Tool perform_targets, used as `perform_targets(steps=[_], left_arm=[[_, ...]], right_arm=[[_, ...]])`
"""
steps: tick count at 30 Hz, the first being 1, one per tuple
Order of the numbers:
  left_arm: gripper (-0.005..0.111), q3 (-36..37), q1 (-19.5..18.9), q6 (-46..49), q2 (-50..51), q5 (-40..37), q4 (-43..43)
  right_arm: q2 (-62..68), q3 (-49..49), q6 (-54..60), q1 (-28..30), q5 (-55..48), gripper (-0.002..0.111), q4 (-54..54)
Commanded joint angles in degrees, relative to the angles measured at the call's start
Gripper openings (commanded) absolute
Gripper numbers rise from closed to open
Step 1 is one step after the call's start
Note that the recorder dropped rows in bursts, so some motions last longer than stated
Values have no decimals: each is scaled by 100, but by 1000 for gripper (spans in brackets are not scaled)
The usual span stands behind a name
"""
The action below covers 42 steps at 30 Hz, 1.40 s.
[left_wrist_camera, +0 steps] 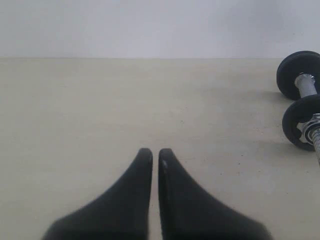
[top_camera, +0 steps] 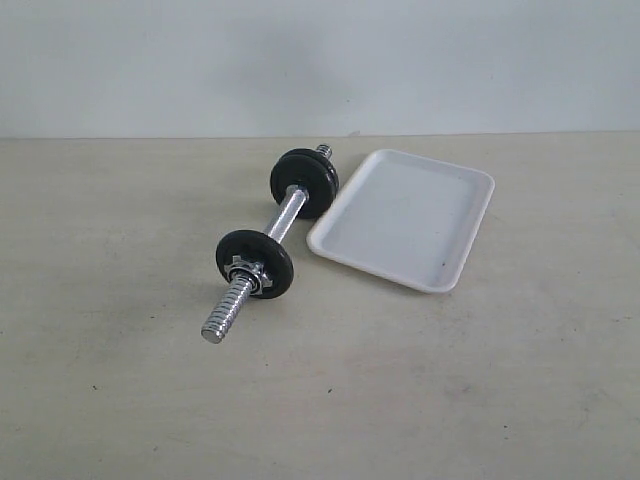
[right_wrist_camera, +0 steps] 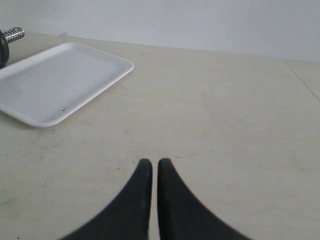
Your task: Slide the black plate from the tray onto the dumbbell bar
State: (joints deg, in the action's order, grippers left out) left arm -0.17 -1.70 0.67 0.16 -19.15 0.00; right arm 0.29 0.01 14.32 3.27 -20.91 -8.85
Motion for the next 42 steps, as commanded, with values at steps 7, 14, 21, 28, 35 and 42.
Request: perform_targets(steps=[7, 14, 21, 28, 35, 42], left_arm=[[4, 17, 24, 24, -16, 78, 0], [4, 17, 24, 24, -16, 78, 0], [4, 17, 24, 24, -16, 61, 0], [4, 17, -40, 24, -16, 71, 0], [4, 17, -169, 24, -16, 71, 0], [4, 17, -168, 24, -16, 71, 0]], right_arm=[[-29, -1, -26, 19, -14, 3, 59], [-29, -1, -26, 19, -14, 3, 59], [-29, -1, -26, 19, -15, 3, 48], [-29, -1, -26, 19, -15, 3, 48], [-29, -1, -26, 19, -15, 3, 48], [-29, -1, -26, 19, -15, 3, 48]])
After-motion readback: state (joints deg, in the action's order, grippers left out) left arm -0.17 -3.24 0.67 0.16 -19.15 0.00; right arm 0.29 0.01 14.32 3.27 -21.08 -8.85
